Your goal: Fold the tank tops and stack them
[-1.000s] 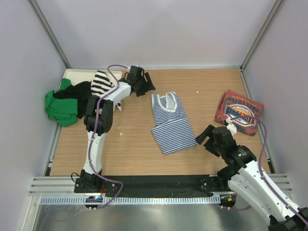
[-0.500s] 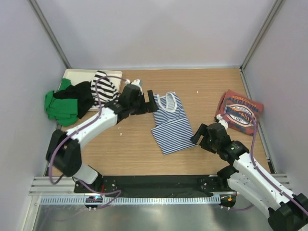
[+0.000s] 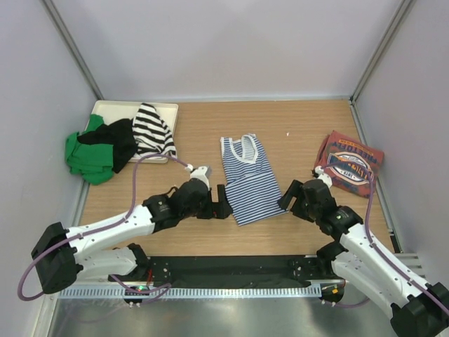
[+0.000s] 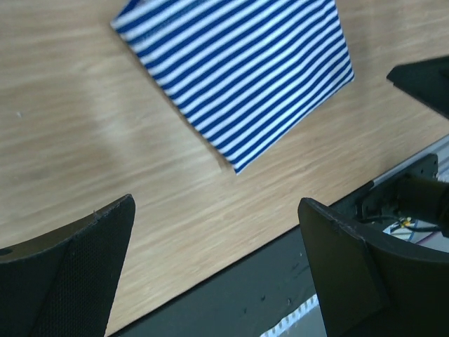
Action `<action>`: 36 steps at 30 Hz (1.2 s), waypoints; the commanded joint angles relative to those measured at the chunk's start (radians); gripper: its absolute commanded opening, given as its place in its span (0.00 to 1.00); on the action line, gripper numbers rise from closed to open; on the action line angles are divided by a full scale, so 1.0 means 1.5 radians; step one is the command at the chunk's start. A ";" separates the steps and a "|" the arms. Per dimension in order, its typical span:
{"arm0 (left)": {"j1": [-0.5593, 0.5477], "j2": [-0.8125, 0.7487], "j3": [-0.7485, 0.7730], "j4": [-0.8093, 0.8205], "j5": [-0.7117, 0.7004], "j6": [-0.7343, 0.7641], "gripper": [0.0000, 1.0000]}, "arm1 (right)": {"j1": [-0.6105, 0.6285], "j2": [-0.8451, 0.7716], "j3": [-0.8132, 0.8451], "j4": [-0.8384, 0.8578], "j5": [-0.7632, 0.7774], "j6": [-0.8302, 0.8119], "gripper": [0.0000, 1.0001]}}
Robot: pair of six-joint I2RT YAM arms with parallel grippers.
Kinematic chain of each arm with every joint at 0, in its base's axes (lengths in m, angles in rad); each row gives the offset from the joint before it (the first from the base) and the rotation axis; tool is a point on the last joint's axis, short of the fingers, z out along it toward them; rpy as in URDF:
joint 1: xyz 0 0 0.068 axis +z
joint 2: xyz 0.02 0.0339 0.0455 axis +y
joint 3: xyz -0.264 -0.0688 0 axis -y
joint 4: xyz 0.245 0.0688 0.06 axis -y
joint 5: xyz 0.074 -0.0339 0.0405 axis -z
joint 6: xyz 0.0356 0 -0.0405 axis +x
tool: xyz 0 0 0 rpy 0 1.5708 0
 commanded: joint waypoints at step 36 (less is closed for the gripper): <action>-0.151 0.149 -0.063 0.180 -0.111 -0.149 0.57 | 0.014 0.194 -0.082 0.173 -0.052 0.010 0.14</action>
